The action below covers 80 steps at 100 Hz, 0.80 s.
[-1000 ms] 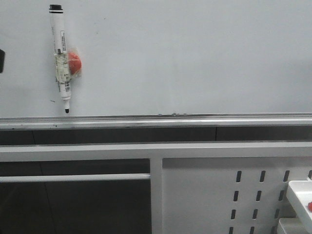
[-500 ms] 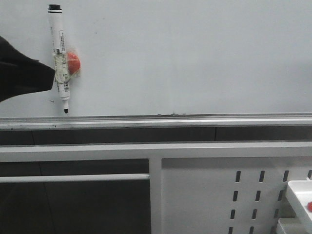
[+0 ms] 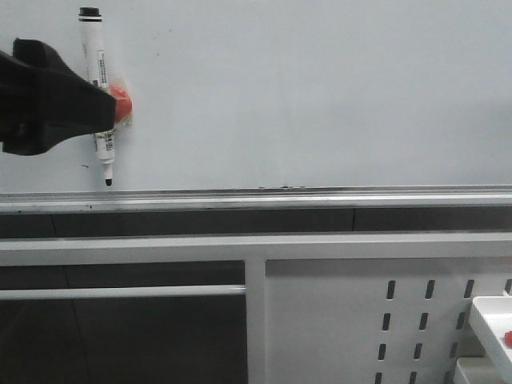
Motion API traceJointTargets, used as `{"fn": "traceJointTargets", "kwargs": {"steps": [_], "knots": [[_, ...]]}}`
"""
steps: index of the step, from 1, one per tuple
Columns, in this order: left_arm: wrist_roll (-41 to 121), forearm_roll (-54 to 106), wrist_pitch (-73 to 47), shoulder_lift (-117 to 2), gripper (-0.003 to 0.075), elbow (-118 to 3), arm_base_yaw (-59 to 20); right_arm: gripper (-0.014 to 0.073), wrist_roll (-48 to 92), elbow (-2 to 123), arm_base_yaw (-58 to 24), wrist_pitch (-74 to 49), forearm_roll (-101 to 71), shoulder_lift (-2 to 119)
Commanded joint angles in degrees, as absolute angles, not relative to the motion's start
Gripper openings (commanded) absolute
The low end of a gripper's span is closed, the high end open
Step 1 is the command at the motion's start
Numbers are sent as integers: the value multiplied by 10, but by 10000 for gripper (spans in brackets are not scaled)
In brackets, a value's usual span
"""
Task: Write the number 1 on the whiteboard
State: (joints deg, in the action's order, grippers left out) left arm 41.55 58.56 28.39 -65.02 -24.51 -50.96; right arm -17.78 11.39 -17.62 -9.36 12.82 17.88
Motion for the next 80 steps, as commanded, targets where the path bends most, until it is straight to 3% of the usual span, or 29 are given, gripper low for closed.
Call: {"fn": "traceJointTargets", "kwargs": {"steps": [1, 65, 80], "knots": [[406, 568, 319, -656, 463, -277, -514, 318, -176, 131, -173, -49, 137, 187], [307, 576, 376, -748, 459, -305, -514, 318, -176, 131, -173, -47, 137, 187], [307, 576, 379, -748, 386, -305, -514, 318, -176, 131, -173, -47, 137, 187]]}}
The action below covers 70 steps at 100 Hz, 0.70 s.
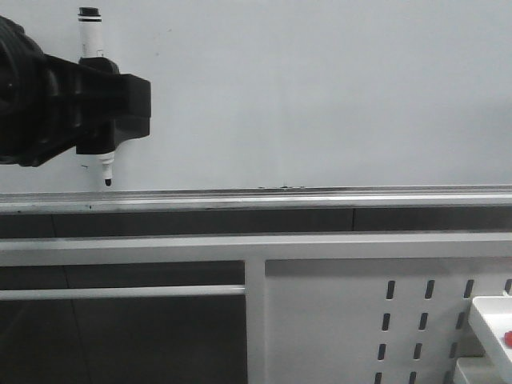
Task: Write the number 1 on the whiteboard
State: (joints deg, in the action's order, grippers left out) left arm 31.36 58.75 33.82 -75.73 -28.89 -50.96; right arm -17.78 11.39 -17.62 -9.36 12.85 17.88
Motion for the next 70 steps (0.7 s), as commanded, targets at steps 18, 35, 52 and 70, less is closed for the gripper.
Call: {"fn": "traceJointTargets", "kwargs": {"steps": [18, 35, 52, 70], "knots": [[307, 572, 400, -748, 248, -305, -498, 318, -176, 131, -173, -46, 137, 187], [307, 569, 381, -748, 153, -305, -473, 318, -176, 131, -173, -46, 137, 187], [307, 545, 350, -748, 115, -305, -472, 318, -176, 131, -173, -46, 137, 187], [307, 518, 343, -748, 50, -305, -472, 318, -176, 131, -173, -47, 137, 187]]}}
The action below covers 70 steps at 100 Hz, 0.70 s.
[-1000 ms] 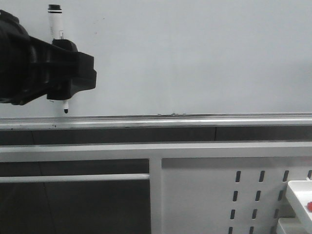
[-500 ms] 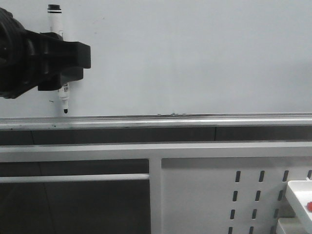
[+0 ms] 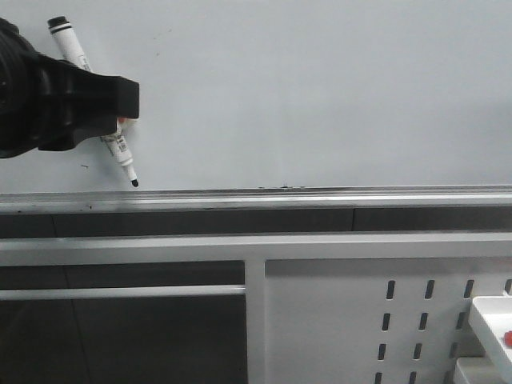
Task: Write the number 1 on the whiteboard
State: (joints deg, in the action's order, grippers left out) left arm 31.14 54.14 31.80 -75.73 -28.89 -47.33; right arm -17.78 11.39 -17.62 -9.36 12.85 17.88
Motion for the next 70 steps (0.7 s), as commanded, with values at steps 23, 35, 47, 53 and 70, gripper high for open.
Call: {"fn": "traceJointTargets", "kwargs": {"steps": [23, 35, 47, 53, 70], "knots": [[307, 451, 335, -732, -20, -305, -472, 318, -176, 131, -173, -50, 137, 187], [309, 365, 302, -694, -20, -305, -482, 318, -167, 134, -181, -50, 137, 187], [312, 267, 218, -650, -20, -322, -499, 318, -161, 177, -231, -61, 137, 195], [312, 217, 146, -635, -20, -339, -501, 318, -157, 219, -272, -81, 137, 214], [312, 87, -23, -624, -20, -403, -503, 319, -78, 355, -453, -198, 137, 320]]}}
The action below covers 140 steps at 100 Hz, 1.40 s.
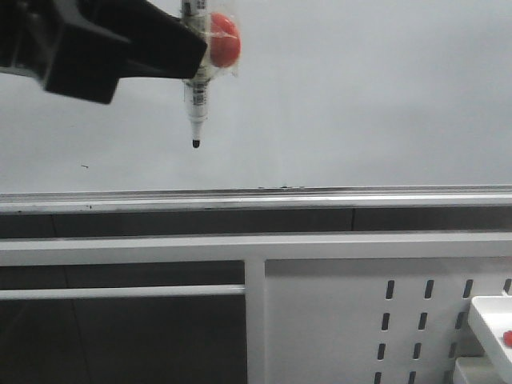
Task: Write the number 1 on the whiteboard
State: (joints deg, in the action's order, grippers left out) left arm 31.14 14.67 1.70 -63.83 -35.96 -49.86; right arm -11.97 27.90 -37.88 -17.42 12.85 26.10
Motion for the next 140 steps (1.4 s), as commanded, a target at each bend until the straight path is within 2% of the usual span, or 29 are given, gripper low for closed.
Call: {"fn": "traceJointTargets", "kwargs": {"steps": [1, 12, 23, 39, 65, 106, 113, 122, 140], "knots": [[312, 78, -33, -624, -20, -405, -503, 319, -76, 365, -460, -202, 139, 325], [312, 25, -87, -624, -20, -434, -503, 326, -77, 421, -553, -253, 174, 403], [312, -18, -104, -617, -20, -443, -503, 351, -77, 451, -594, -241, 191, 464], [312, -78, -123, -600, -20, -443, -517, 405, -77, 469, -595, -193, 193, 527], [312, -158, -149, -593, -20, -443, -567, 404, -77, 490, -595, -118, 193, 575], [312, -161, -149, -593, -20, -442, -568, 390, -77, 498, -595, -140, 182, 608], [312, -161, -149, -593, -20, -442, -568, 352, -77, 498, -595, -127, 179, 609], [312, -161, -149, -593, -20, -442, -568, 251, -77, 498, -595, -123, 176, 610], [312, -161, -151, -593, -20, -442, -568, -76, -77, 498, -595, -123, 175, 610]]}}
